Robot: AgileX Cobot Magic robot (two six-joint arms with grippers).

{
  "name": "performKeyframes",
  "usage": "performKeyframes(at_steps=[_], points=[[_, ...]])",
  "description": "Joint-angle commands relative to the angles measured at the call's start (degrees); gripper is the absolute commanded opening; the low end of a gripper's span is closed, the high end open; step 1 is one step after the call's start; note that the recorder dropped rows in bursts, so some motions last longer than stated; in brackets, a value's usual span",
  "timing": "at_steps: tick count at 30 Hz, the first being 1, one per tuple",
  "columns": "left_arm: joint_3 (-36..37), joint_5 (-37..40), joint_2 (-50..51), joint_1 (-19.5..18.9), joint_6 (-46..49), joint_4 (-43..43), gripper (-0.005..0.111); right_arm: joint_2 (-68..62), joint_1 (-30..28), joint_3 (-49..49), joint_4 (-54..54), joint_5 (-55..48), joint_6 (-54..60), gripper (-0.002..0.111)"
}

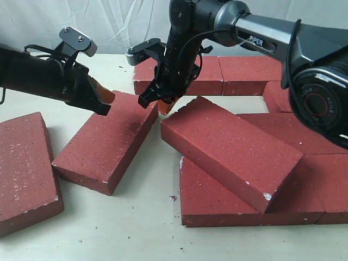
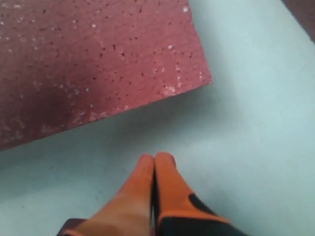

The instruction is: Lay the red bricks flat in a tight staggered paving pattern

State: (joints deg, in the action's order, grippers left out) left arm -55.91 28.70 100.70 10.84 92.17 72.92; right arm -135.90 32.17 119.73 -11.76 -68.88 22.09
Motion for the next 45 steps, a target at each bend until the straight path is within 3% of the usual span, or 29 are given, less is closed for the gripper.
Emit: performKeyframes(at_steps=[1,11,18,22,26,31,35,45], points=[[-0.1,-0.4,-0.6,0.1,0.1,-0.4,0.0,-1.4,0.0,0.0,-0.7,1.9,-0.1,-0.001],[-0.1,-1.9,-0.6,0.1,0.3,-0.4,0.0,-3.7,0.0,0.0,-9.0,9.2,1.0,-0.001],[-0.1,-2.2,-0.6,0.1,0.4,-0.4,0.0,-3.7,0.5,0.0,-20.8,15.0,6.8,-0.001],[-0.1,-2.4,-0.6,0.1,0.4,-0.4,0.0,-3.7,2.0,0.0,-21.1,18.0,8.0,-0.001],[-0.1,-3.3,-0.6,0.1,0.4,-0.4,0.0,-1.9,1.9,0.0,-14.5,17.3,7.6,-0.001],[-0.2,-0.2,-0.6,0.1,0.4,1.2,0.0,5.1,-0.7,0.0,2.2,5.5,-1.0,-0.001],[-0.2,3.0,-0.5,0.4,1.8,6.4,0.0,12.3,-3.0,-1.9,7.7,-1.1,-4.9,-0.001],[-3.7,2.5,4.7,6.0,2.2,7.1,0.0,37.9,-4.2,-31.2,13.3,2.2,-7.2,-0.001]])
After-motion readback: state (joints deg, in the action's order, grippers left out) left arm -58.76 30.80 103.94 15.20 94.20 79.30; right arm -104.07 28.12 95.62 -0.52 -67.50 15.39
